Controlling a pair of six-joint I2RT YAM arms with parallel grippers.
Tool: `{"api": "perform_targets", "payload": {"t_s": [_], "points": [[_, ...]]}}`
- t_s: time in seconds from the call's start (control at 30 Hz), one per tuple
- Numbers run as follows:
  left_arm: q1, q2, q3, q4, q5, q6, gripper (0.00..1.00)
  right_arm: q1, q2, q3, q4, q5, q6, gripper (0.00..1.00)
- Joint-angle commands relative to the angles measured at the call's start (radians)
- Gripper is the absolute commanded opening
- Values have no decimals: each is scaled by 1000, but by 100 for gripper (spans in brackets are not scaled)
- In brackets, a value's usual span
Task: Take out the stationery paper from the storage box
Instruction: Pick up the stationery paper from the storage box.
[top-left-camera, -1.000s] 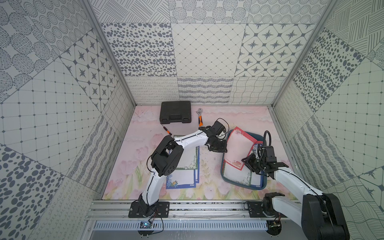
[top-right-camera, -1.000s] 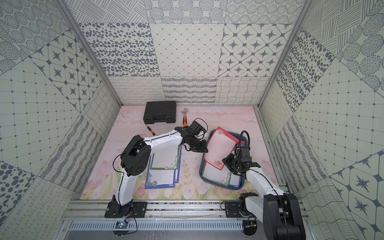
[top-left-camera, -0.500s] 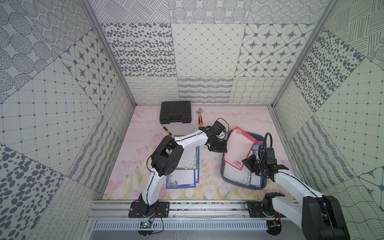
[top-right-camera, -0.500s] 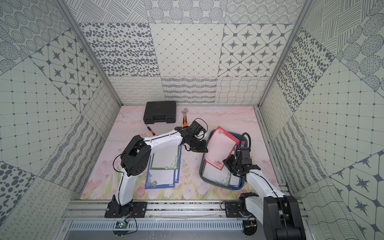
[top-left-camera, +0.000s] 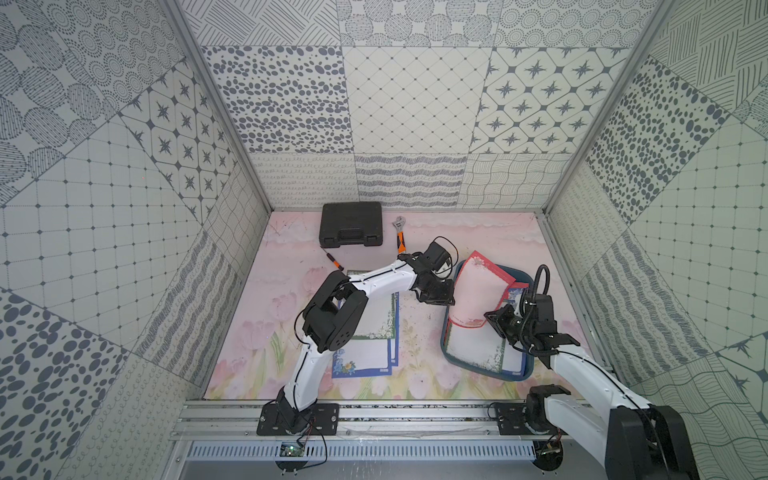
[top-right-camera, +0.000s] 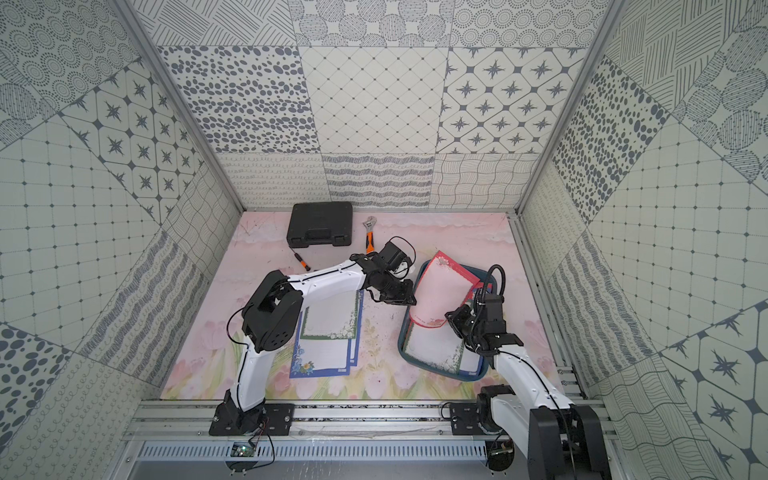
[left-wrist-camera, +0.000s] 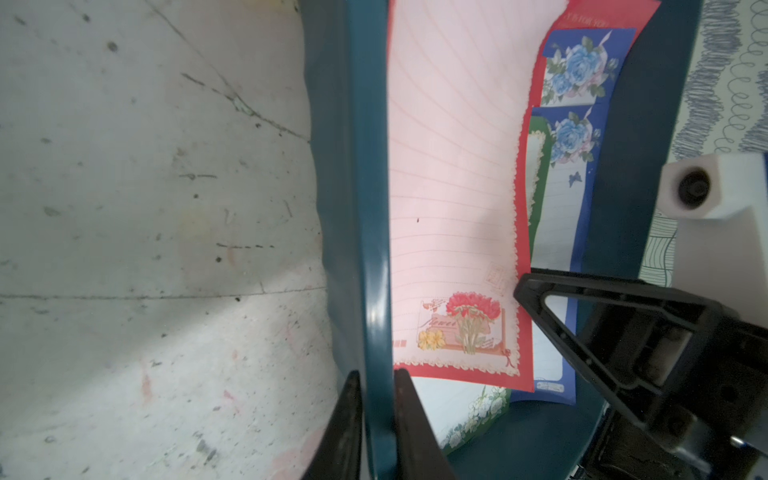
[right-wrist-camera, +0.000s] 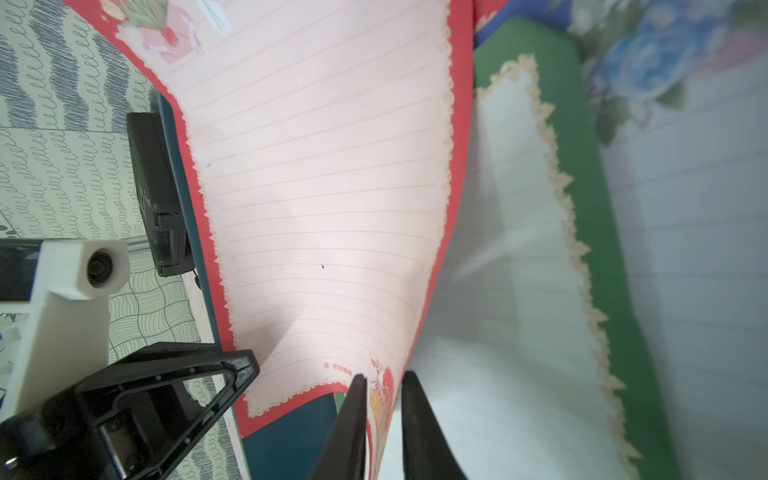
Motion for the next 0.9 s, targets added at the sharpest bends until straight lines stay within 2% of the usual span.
{"api": "perform_targets", "payload": {"t_s": [0.0, 0.23, 0.5, 0.7, 0.87], "points": [[-11, 15, 8, -41, 13, 8, 15, -1, -5, -14, 22, 18, 17, 21], [-12, 20, 17, -41, 18, -6, 16, -1, 27, -12, 25, 15, 18, 19], [-11, 10, 42, -43, 8, 0, 23, -3, 64, 25, 10, -5, -9, 9], [-12, -16, 45, -44, -25, 19, 33, -3, -19, 30, -77, 23, -30, 0], [-12, -60, 33, -35, -60, 42, 37, -3, -95, 74, -196, 62, -84, 0]]}}
